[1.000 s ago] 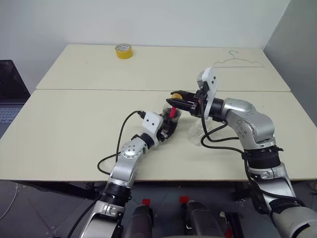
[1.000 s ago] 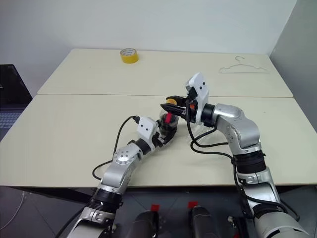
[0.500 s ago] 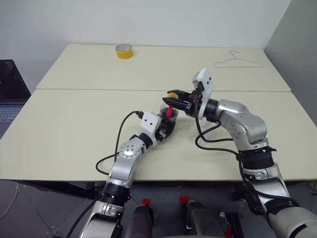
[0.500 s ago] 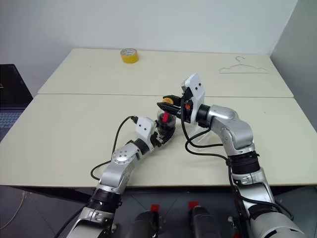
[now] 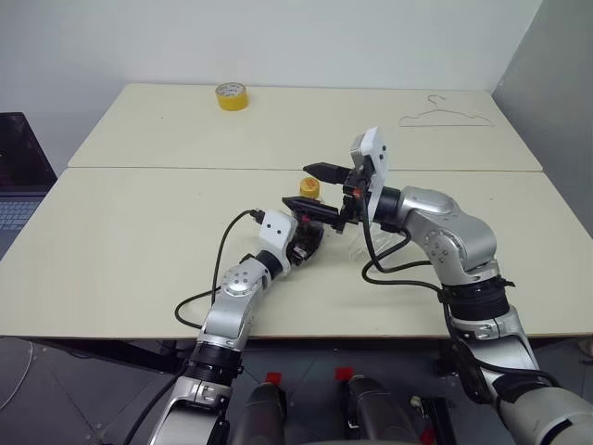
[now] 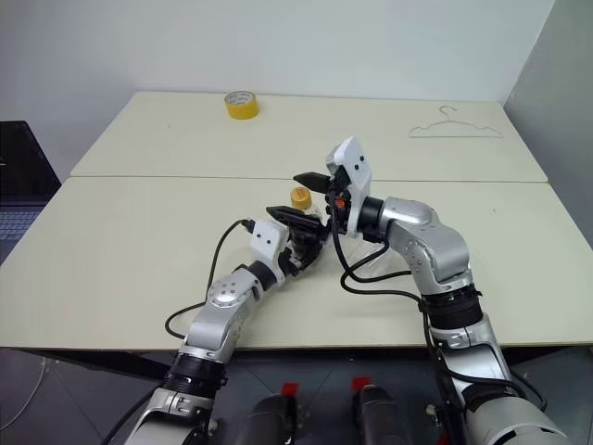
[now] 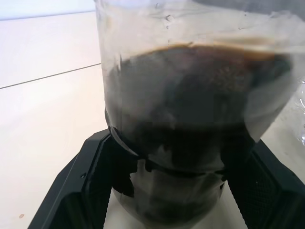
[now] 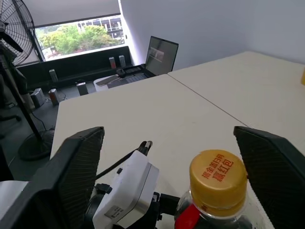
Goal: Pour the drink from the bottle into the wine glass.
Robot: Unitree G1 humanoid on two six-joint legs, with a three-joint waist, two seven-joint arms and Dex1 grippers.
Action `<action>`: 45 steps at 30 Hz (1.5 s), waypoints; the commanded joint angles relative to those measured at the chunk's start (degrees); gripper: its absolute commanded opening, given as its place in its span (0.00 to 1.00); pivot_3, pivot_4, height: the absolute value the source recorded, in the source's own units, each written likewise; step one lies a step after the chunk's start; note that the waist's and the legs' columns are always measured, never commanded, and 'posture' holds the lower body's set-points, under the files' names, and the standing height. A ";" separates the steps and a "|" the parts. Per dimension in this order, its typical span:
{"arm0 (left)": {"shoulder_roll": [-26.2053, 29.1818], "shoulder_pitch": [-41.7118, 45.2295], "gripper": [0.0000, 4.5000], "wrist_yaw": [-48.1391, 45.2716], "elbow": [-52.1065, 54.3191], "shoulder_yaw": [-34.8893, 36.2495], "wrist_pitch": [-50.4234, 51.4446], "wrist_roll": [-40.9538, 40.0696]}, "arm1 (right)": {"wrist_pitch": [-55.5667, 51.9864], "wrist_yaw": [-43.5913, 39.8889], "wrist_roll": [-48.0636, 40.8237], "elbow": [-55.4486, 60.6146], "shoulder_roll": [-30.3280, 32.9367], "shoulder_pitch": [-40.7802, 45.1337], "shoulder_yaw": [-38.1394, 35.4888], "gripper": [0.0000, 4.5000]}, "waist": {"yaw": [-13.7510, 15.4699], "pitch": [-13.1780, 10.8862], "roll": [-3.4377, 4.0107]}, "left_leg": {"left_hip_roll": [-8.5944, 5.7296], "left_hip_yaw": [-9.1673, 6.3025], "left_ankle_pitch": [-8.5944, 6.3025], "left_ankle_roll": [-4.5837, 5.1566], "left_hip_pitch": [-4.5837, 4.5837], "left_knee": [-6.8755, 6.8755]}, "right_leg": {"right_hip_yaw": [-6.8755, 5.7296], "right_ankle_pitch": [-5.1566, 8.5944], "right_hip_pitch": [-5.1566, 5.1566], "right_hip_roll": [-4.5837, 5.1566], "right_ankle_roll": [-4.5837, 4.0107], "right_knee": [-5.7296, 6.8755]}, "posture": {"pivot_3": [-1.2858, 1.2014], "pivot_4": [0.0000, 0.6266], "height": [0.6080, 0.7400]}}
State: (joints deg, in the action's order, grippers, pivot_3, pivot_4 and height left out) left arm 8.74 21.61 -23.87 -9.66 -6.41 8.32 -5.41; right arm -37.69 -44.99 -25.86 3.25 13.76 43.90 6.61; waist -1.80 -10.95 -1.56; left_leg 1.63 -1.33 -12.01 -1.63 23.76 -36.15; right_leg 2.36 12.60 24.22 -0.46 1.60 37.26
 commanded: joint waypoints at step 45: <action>0.03 0.82 0.73 0.99 -0.37 0.59 -0.82 0.24 | -1.89 23.56 8.78 -1.32 -7.22 2.41 -1.16 0.99 | -0.02 0.00 0.00 | 0.01 0.01 0.00 0.00 0.00 0.00 | 0.00 -0.01 0.01 0.00 -0.02 0.03 | 0.52 0.24 1.00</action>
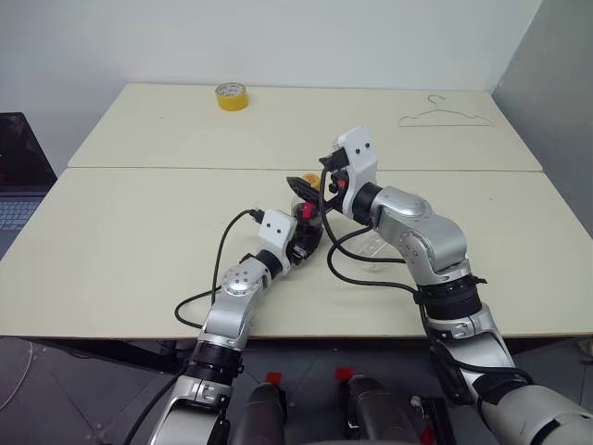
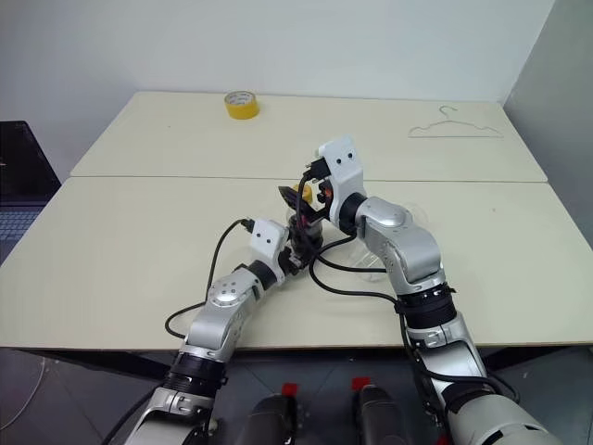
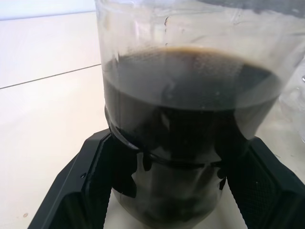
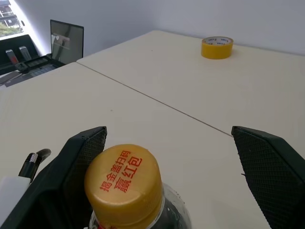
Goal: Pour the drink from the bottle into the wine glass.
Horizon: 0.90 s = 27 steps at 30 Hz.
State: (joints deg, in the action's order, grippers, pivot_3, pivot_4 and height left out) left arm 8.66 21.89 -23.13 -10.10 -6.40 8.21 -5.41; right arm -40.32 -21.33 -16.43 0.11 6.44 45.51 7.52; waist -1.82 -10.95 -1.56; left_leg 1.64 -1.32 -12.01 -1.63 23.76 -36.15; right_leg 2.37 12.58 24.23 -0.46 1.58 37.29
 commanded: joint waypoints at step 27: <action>0.49 0.54 0.73 0.07 0.05 0.48 -0.79 0.47 | -5.25 -5.01 -9.21 9.51 2.70 -3.19 -5.34 0.87 | -0.02 0.00 0.00 | 0.00 -0.01 0.00 0.00 -0.01 0.00 | 0.00 0.00 0.00 0.00 0.00 0.01 | 0.52 0.24 1.00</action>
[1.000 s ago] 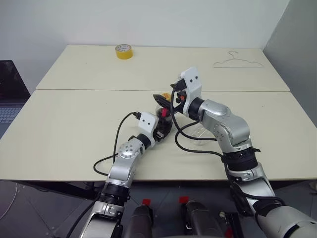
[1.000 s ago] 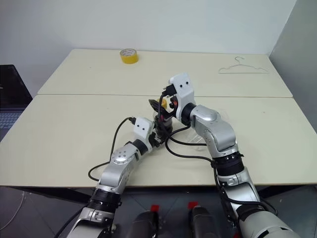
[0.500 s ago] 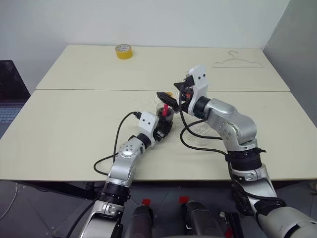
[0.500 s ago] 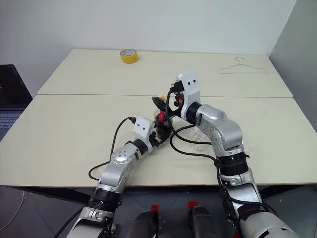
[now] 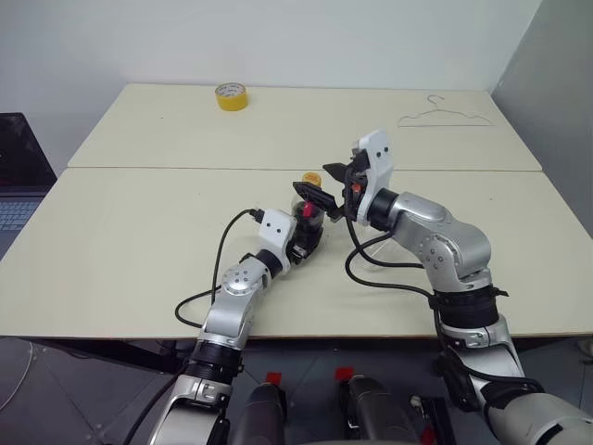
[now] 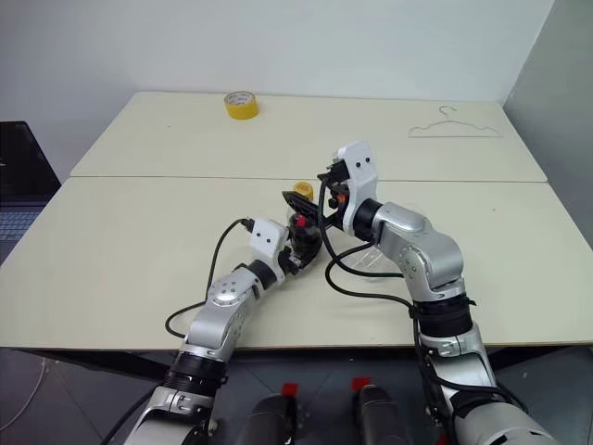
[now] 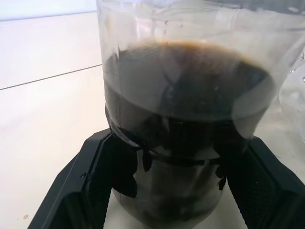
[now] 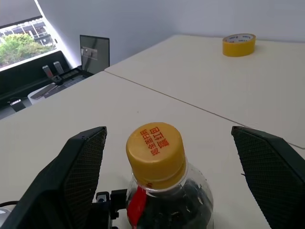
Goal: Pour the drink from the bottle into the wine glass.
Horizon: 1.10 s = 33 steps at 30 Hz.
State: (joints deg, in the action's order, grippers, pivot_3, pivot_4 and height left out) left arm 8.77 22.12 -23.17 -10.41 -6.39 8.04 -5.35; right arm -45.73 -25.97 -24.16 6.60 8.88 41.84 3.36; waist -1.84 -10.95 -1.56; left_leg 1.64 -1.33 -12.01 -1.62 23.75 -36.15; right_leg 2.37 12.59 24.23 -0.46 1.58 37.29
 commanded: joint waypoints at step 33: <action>0.49 0.05 0.73 0.10 0.38 0.40 -0.75 0.52 | -3.98 -1.57 -14.19 2.29 -2.83 0.01 -8.27 0.27 | -0.02 0.00 0.00 | 0.00 0.01 0.00 0.00 0.00 0.01 | 0.01 0.00 -0.02 0.00 0.00 -0.03 | 0.52 0.24 1.00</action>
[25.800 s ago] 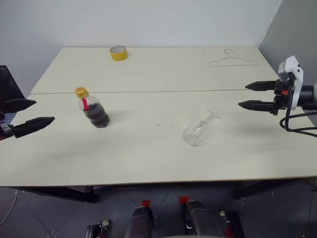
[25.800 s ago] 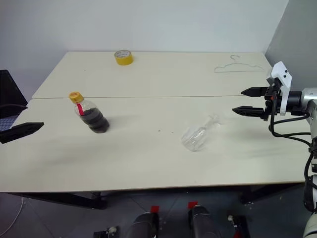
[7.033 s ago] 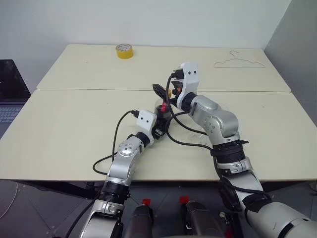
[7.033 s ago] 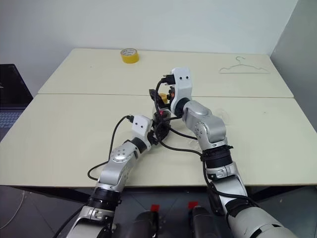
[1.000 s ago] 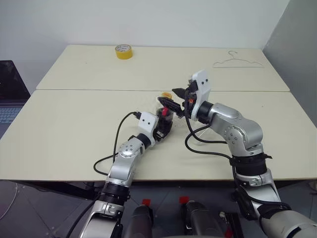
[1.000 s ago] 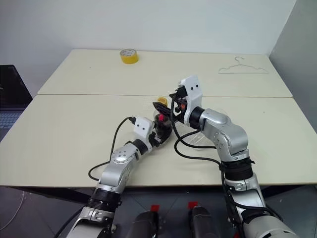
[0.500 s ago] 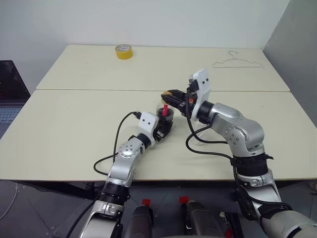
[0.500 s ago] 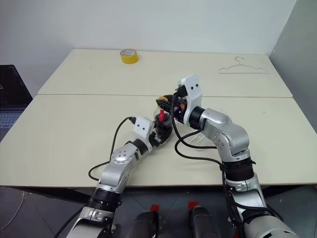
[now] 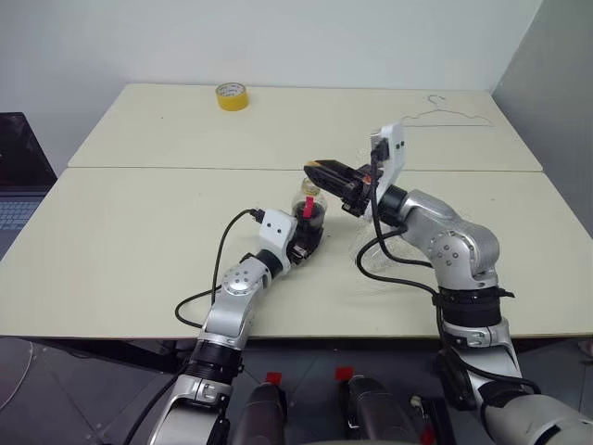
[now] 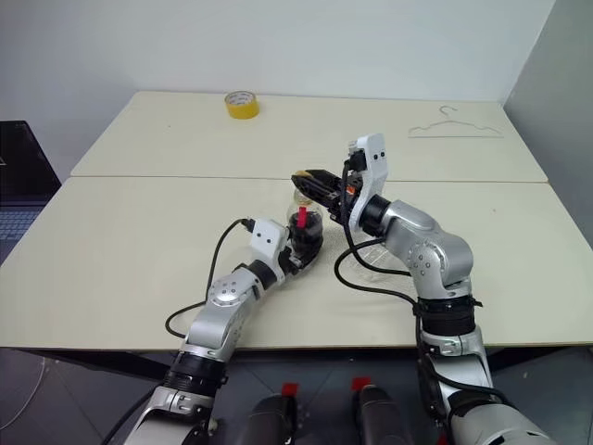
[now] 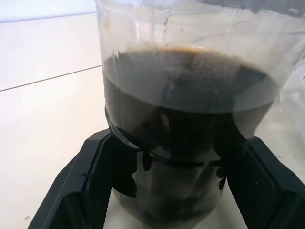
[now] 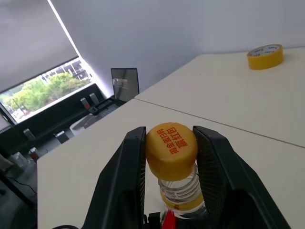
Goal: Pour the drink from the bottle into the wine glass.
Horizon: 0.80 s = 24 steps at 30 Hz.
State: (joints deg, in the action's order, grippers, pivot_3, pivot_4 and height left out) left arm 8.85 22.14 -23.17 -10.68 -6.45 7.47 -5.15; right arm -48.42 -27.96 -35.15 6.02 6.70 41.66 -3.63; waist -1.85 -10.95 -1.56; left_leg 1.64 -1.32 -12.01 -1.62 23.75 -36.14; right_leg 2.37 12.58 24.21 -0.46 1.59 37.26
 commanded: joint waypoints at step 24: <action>8.55 2.81 0.73 3.99 -4.55 16.49 1.47 -5.39 | 24.35 17.37 24.98 -27.62 17.55 -0.47 -6.51 0.27 | -0.20 0.00 0.00 | 0.02 0.19 0.00 0.00 0.00 0.04 | 0.18 -0.04 0.05 -0.04 0.03 -0.08 | 0.52 0.24 1.00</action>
State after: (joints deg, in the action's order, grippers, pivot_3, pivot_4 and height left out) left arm 16.53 24.36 -20.13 -16.13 8.14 9.10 -9.93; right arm -26.02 -11.66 -11.42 -21.81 23.67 40.95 -9.85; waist -2.05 -10.95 -1.56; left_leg 1.66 -1.13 -12.01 -1.62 23.76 -36.10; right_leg 2.55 12.54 24.26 -0.49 1.62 37.19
